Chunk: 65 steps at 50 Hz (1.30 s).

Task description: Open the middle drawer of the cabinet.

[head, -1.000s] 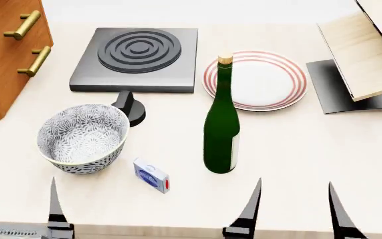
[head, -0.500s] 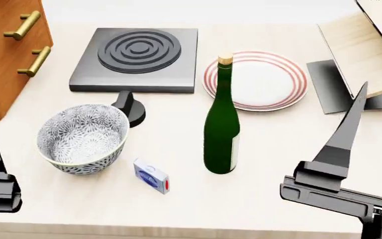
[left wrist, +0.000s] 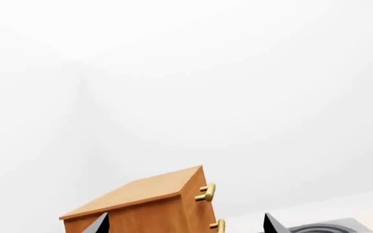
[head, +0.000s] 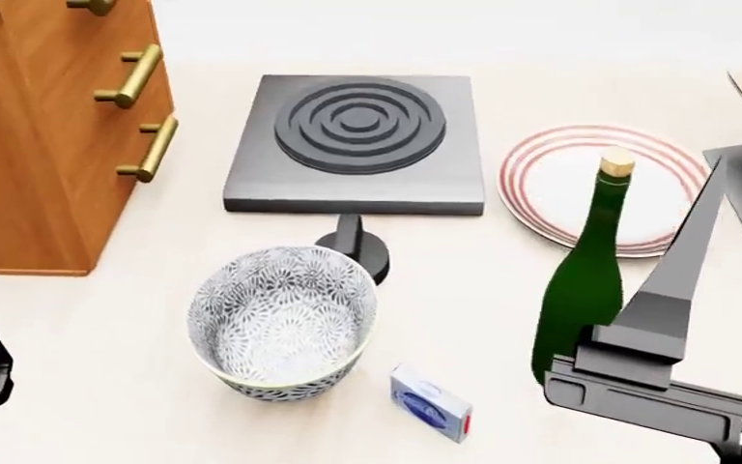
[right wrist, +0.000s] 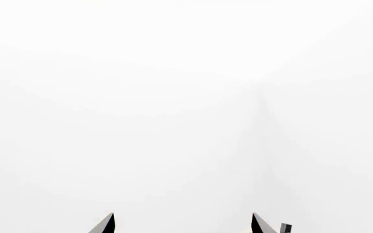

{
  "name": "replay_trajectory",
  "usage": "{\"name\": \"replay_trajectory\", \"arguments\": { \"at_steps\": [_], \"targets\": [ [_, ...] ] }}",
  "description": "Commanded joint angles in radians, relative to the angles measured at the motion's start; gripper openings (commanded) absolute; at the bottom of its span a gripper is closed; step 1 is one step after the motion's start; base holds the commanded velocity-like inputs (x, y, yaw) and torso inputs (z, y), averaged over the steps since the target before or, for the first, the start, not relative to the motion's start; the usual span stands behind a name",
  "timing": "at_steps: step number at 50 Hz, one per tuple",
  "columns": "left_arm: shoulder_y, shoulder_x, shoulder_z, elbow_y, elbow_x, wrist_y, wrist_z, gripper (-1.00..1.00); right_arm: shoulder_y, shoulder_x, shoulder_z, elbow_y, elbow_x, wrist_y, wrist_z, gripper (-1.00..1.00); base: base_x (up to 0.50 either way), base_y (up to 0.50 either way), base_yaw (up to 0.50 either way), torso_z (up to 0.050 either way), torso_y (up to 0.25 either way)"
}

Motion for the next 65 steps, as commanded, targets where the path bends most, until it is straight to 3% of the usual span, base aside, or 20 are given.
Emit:
{"name": "replay_trajectory", "arguments": {
  "at_steps": [1,12,43,52,65],
  "targets": [
    [0.001,0.003,0.004,0.006,0.009,-0.004,0.009,1.0,0.019,0.057,-0.048,-0.003,0.022,-0.021,0.06,1.0,0.25,0.48,0.0,0.0,0.0],
    [-0.001,0.003,0.006,0.006,0.014,-0.004,0.009,1.0,0.018,0.063,-0.06,0.007,0.05,-0.069,0.065,1.0,0.3,0.45,0.0,0.0,0.0],
    [0.013,0.003,0.024,0.006,0.026,-0.002,0.005,1.0,0.026,0.097,-0.087,0.012,0.046,-0.091,0.093,1.0,0.5,0.1,0.0,0.0,0.001],
    [0.046,0.003,0.08,0.006,0.078,0.024,0.004,1.0,-0.049,0.121,-0.04,0.003,0.013,-0.228,0.09,1.0,0.0,0.0,0.0,0.0,0.001],
    [0.041,0.003,0.081,0.006,0.085,0.019,0.008,1.0,-0.041,0.131,-0.055,0.011,0.024,-0.239,0.097,1.0,0.0,-0.39,0.0,0.0,0.0]
  ]
}}
